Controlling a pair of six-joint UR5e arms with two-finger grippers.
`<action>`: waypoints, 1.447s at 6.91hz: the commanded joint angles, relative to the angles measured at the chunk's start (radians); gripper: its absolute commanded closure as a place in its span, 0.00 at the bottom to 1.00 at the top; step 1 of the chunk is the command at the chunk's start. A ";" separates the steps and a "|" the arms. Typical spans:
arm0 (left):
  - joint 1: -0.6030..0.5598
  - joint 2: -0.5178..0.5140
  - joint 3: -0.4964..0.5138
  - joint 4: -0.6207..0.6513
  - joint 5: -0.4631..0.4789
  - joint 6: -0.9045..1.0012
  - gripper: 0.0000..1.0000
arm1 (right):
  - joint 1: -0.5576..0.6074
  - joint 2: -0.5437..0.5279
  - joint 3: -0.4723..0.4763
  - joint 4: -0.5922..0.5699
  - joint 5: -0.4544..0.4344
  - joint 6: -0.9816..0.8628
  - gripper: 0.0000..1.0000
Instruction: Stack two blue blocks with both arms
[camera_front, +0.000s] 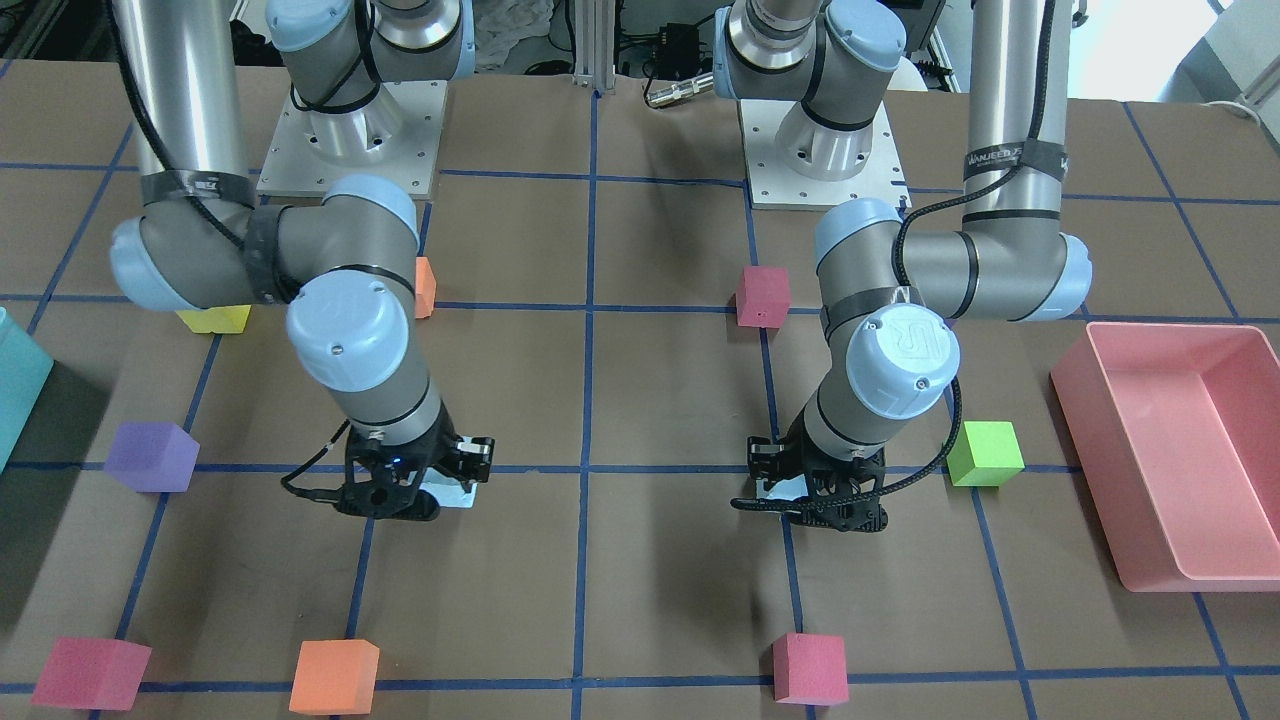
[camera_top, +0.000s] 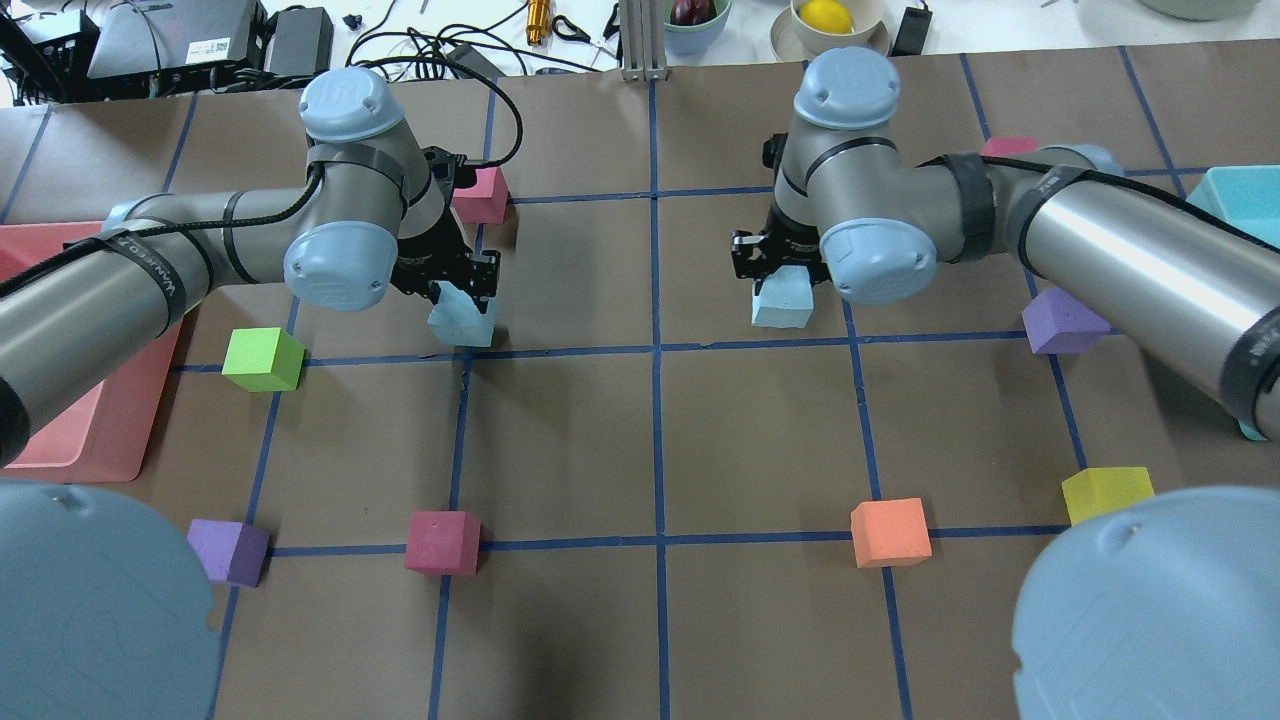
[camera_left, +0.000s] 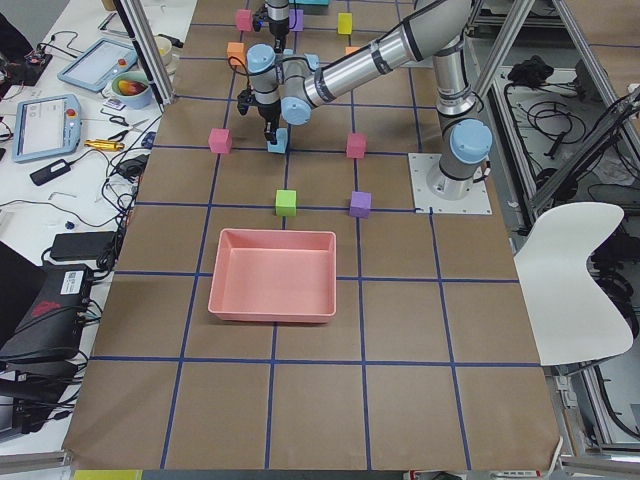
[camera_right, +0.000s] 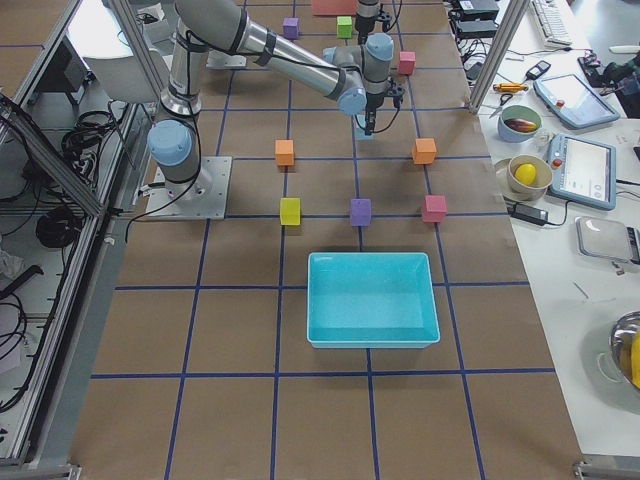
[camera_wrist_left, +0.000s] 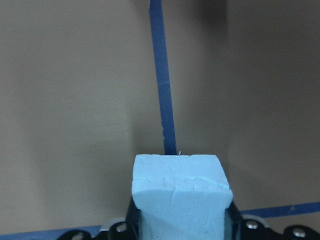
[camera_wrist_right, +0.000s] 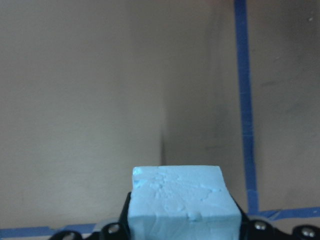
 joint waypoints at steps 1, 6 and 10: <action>0.001 0.066 0.002 -0.049 -0.014 0.001 0.84 | 0.136 -0.003 0.006 0.002 0.049 0.141 0.84; 0.002 0.091 0.033 -0.078 0.000 0.018 0.86 | 0.196 0.008 0.081 -0.003 0.079 0.175 0.68; -0.001 0.116 0.033 -0.092 -0.002 0.016 0.86 | 0.196 0.008 0.080 -0.003 0.082 0.174 0.00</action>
